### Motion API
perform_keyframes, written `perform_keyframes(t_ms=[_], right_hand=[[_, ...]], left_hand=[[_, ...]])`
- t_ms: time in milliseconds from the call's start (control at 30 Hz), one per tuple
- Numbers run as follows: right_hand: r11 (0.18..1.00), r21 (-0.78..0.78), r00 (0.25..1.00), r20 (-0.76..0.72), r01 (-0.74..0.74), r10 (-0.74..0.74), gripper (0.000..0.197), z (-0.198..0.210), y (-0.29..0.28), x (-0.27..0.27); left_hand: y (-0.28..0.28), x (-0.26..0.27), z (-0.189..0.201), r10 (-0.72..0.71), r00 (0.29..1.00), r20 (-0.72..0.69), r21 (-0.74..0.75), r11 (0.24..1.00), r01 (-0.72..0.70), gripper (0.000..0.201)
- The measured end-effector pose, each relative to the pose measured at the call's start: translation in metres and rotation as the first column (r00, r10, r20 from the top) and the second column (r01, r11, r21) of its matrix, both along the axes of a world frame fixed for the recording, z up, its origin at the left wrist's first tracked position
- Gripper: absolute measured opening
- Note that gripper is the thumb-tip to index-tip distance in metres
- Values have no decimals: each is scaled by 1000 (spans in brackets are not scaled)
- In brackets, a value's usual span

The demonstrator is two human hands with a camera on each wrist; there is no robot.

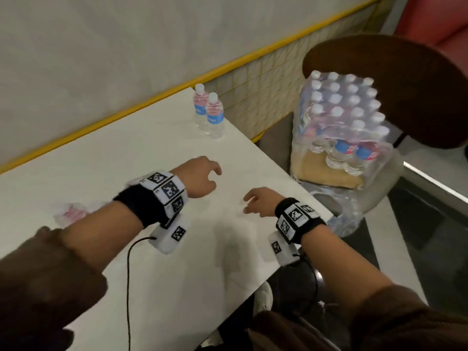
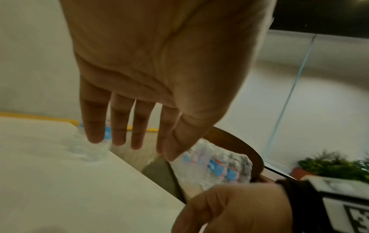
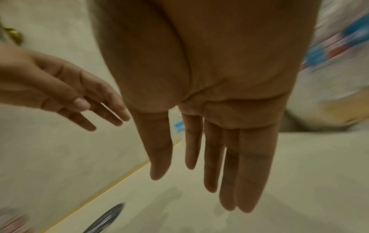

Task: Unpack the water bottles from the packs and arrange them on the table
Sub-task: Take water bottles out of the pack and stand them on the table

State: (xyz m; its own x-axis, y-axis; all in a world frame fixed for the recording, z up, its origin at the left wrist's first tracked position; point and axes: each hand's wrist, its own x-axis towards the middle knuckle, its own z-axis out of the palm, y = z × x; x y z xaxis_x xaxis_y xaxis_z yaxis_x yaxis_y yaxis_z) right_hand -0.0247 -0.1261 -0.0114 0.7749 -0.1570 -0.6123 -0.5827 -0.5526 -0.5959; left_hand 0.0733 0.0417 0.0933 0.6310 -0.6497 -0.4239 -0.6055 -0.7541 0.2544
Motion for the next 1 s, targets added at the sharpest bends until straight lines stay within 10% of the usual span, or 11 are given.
perform_keyframes(t_ms=[233, 367, 633, 833, 1000], right_hand=[[888, -243, 921, 96, 390, -378, 78, 12, -164, -38], [738, -197, 753, 325, 646, -572, 57, 30, -216, -43], [702, -194, 715, 363, 685, -598, 47, 43, -224, -10], [851, -97, 777, 472, 515, -417, 38, 31, -199, -13], [825, 95, 783, 269, 558, -561, 55, 19, -219, -43]], left_hand=[[-198, -22, -49, -193, 971, -139, -96, 979, 181, 48], [-249, -25, -60, -115, 983, -146, -147, 985, 93, 75], [-268, -19, -68, -80, 984, -162, -146, 988, 56, 87], [-282, -19, -77, -19, 963, -268, -253, 966, -51, 85], [-284, -17, -92, -39, 961, -274, -262, 964, -36, 66]])
